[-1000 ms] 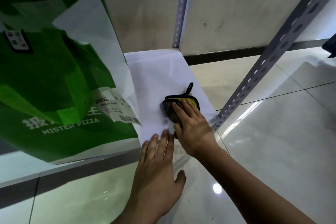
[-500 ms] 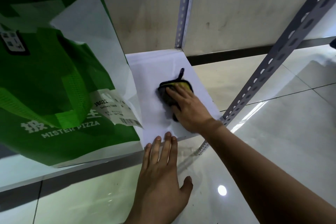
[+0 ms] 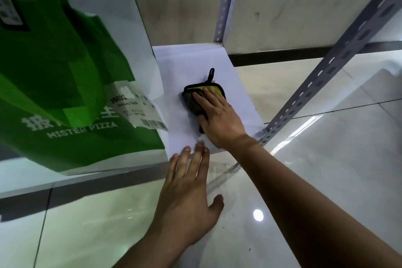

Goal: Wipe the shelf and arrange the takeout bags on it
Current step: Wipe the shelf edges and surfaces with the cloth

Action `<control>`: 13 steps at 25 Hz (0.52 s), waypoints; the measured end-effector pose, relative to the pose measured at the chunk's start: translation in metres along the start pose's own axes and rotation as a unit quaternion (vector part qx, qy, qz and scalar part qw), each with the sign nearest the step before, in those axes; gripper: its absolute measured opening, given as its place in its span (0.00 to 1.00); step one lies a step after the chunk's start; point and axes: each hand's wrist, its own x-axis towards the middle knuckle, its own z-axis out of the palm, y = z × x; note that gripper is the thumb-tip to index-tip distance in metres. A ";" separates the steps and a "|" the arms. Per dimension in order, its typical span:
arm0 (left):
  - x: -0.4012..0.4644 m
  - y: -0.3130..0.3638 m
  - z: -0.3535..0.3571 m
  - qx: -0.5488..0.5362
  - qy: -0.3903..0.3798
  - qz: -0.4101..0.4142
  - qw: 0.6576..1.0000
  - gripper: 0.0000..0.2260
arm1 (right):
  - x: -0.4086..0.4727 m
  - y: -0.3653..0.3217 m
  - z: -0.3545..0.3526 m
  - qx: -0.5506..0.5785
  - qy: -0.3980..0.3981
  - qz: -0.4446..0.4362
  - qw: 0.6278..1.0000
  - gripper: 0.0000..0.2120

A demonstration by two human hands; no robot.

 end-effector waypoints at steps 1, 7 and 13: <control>0.001 0.000 0.000 0.004 -0.001 -0.002 1.000 0.42 | -0.001 0.001 0.000 0.001 -0.006 -0.012 1.000 0.28; 0.002 -0.005 0.002 -0.002 -0.014 0.004 1.000 0.40 | 0.022 0.024 -0.003 -0.045 0.043 0.169 0.984 0.29; 0.002 -0.004 0.006 0.003 -0.012 0.009 1.000 0.41 | -0.016 -0.002 0.007 -0.001 0.000 -0.026 1.000 0.31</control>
